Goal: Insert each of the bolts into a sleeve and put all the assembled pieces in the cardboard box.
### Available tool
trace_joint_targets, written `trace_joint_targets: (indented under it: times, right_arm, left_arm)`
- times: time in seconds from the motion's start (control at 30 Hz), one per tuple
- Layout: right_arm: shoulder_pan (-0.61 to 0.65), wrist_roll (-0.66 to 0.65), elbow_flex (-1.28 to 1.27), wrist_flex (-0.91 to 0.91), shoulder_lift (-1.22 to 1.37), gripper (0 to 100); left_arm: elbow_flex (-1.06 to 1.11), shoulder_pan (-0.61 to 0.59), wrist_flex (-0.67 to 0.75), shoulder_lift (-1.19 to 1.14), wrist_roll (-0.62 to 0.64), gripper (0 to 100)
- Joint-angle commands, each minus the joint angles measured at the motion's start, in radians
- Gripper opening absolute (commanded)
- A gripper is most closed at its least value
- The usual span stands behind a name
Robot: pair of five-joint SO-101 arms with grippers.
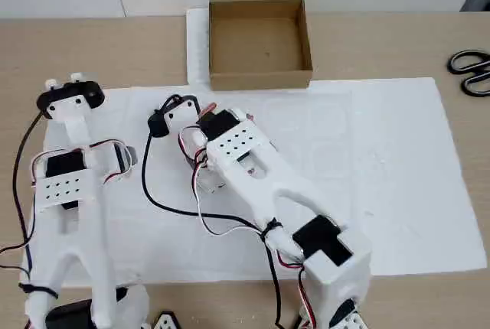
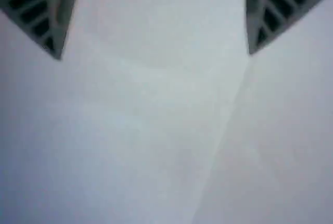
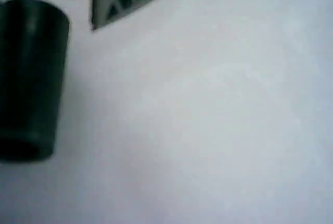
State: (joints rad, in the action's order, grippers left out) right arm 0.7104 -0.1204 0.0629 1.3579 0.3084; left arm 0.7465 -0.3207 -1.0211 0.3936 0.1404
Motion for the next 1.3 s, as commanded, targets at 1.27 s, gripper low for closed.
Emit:
trace_joint_targets:
  times: [1.27]
  right_arm:
    - [-0.008,-0.08,0.468,0.348,0.035,0.3]
  left_arm:
    - [-0.002,0.0,0.006,0.002,-0.002,22]
